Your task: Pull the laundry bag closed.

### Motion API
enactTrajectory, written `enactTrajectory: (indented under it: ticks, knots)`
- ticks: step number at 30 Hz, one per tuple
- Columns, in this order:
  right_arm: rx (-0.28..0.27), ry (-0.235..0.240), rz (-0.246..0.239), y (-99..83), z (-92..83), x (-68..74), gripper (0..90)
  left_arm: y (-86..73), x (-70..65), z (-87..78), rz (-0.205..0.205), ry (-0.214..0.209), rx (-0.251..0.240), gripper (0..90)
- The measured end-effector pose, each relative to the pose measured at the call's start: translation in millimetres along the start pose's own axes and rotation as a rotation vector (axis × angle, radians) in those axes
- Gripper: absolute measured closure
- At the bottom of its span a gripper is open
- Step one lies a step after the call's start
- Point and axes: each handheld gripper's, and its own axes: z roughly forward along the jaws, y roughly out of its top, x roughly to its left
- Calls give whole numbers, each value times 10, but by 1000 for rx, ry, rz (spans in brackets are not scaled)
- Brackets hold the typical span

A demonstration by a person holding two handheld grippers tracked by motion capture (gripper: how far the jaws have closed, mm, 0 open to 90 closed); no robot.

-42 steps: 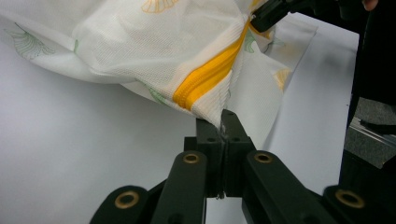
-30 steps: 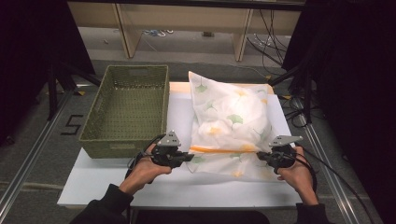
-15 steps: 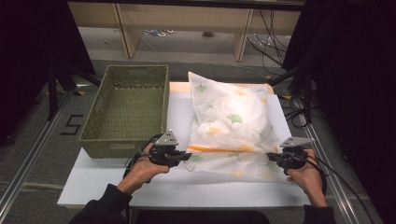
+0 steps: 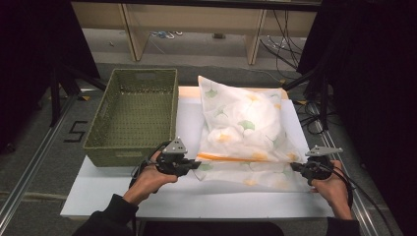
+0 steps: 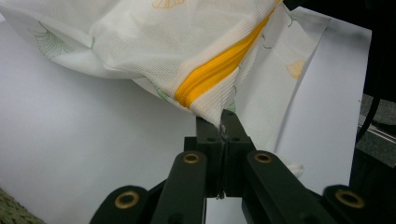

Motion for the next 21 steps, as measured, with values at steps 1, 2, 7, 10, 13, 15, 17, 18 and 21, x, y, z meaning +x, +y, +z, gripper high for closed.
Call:
enactTrajectory:
  ticks: [1, 2, 7, 10, 13, 15, 17, 18, 21]
  knots:
    - [1, -12, -4, -16, 0, -24, 900, -1, 5, -4, -3, -1, 7, 878]
    - [20, -8, 18, -18, -15, -28, 900, -3, 3, -4, -13, -1, 6, 878]
    - [26, -49, 67, -96, -12, -104, 900, -11, 10, -4, -5, 9, 3, 878]
    - [48, -54, 67, -132, -34, -193, 900, -18, 16, -7, -17, 10, 1, 878]
    - [40, -82, 113, -172, -43, -211, 900, -32, 26, 15, -4, 14, 7, 877]
    - [40, -87, 107, -174, -40, -216, 900, -34, 24, 12, -15, 8, 8, 877]
    - [28, -97, 79, -188, -18, -227, 900, -33, 30, 12, -13, 10, 6, 875]
    - [24, -101, 83, -187, -10, -220, 900, -38, 23, 15, -14, 24, 4, 873]
    - [5, -105, 64, -179, 4, -222, 900, -53, 35, 21, -6, 17, 19, 866]
